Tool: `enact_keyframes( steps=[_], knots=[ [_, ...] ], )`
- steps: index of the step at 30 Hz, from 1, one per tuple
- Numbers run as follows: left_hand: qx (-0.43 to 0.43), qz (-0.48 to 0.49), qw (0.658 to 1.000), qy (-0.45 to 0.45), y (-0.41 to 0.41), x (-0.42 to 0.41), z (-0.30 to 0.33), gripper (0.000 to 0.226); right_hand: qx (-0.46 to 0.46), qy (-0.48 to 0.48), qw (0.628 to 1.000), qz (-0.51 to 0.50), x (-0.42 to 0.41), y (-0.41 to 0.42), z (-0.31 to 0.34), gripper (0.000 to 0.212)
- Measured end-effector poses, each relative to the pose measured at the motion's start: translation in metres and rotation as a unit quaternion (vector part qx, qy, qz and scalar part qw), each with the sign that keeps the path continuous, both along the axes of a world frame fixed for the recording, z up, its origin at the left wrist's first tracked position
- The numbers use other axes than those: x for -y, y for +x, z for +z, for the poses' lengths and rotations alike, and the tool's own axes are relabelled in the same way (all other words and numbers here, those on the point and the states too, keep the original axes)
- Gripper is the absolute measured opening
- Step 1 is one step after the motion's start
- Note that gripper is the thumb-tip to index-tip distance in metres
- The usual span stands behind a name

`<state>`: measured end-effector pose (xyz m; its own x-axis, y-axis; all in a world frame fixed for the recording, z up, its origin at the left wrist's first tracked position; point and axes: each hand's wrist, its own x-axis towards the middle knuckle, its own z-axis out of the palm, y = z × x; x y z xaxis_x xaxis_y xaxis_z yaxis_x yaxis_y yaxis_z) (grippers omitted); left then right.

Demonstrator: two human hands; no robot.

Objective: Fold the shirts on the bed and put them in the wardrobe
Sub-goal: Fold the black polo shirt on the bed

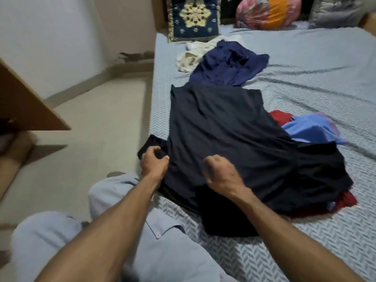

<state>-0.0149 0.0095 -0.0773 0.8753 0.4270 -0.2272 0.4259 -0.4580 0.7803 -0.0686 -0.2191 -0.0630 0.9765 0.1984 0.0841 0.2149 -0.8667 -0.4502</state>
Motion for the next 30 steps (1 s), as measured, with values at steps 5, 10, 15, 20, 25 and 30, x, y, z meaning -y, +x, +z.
enact_keyframes(
  steps=[5, 10, 15, 20, 25, 30],
  knots=[
    [-0.071, 0.158, 0.965, -0.196, -0.007, -0.046, -0.016, 0.019, -0.083, -0.084, 0.973, 0.197, -0.105, 0.007, -0.012, 0.039],
    [-0.130, 0.217, 0.900, -0.355, 0.009, -0.070, -0.023, 0.013, -0.107, -0.136, 0.965, 0.197, -0.145, 0.013, -0.031, 0.036],
    [-0.189, 0.202, 0.835, -0.476, 0.021, -0.085, -0.030, 0.009, -0.087, -0.046, 0.975, 0.198, -0.144, 0.019, -0.033, 0.012],
    [-0.185, 0.187, 0.797, -0.543, 0.023, -0.100, -0.027, 0.015, -0.095, 0.093, 0.976, 0.173, -0.139, 0.011, -0.019, 0.011],
    [-0.134, 0.266, 0.800, -0.520, 0.025, -0.120, -0.056, 0.054, -0.176, -0.033, 0.963, 0.201, -0.144, 0.019, -0.022, 0.013],
    [-0.082, 0.297, 0.815, -0.491, 0.022, -0.126, -0.055, 0.059, -0.211, -0.091, 0.946, 0.229, -0.155, 0.035, -0.017, 0.018]
  ],
)
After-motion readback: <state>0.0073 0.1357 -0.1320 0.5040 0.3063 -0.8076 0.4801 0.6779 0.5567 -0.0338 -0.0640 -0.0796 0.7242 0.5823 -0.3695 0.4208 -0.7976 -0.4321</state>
